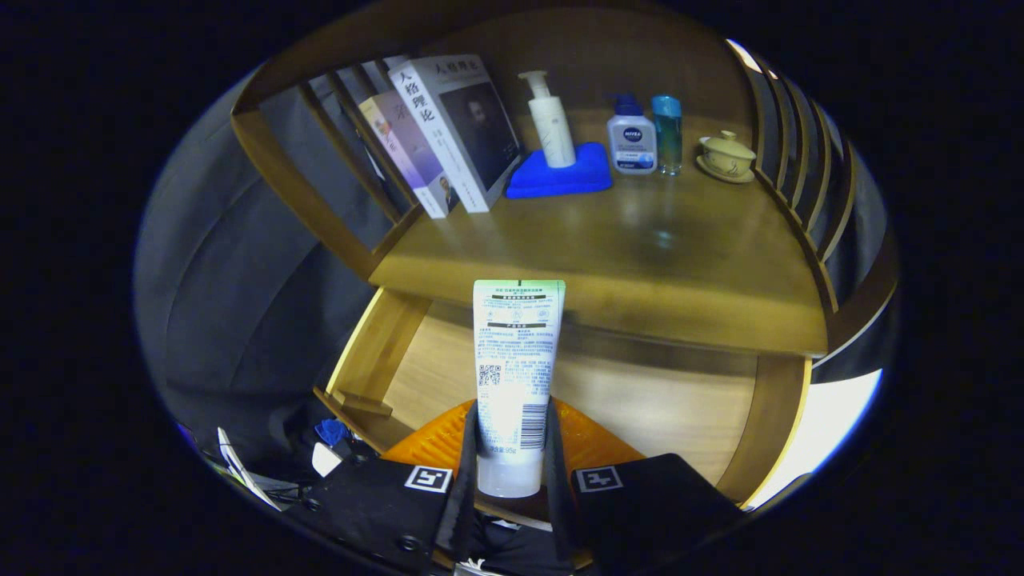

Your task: Pull open the drawer, take out the items inside it, and place them on the countertop above the cabinet.

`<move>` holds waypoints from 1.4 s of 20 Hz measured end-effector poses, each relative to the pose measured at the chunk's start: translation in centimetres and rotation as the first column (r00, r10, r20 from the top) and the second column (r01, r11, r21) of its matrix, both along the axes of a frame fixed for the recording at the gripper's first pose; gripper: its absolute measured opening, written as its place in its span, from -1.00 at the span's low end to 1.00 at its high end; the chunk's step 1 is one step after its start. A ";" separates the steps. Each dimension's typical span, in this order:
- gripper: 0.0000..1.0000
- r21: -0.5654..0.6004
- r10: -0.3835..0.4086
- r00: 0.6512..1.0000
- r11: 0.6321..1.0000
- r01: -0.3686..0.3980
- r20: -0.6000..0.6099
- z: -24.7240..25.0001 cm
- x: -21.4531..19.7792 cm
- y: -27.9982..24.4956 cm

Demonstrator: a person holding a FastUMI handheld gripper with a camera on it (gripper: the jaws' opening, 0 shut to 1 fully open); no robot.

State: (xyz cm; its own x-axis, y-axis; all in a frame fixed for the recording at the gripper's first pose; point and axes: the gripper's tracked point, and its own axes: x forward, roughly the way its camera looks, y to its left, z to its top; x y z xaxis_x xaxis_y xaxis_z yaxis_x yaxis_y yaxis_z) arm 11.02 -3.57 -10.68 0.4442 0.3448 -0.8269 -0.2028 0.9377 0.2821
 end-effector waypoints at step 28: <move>0.13 0.183 -0.372 0.921 0.903 0.389 -0.120 -2.8 16.1 -1.3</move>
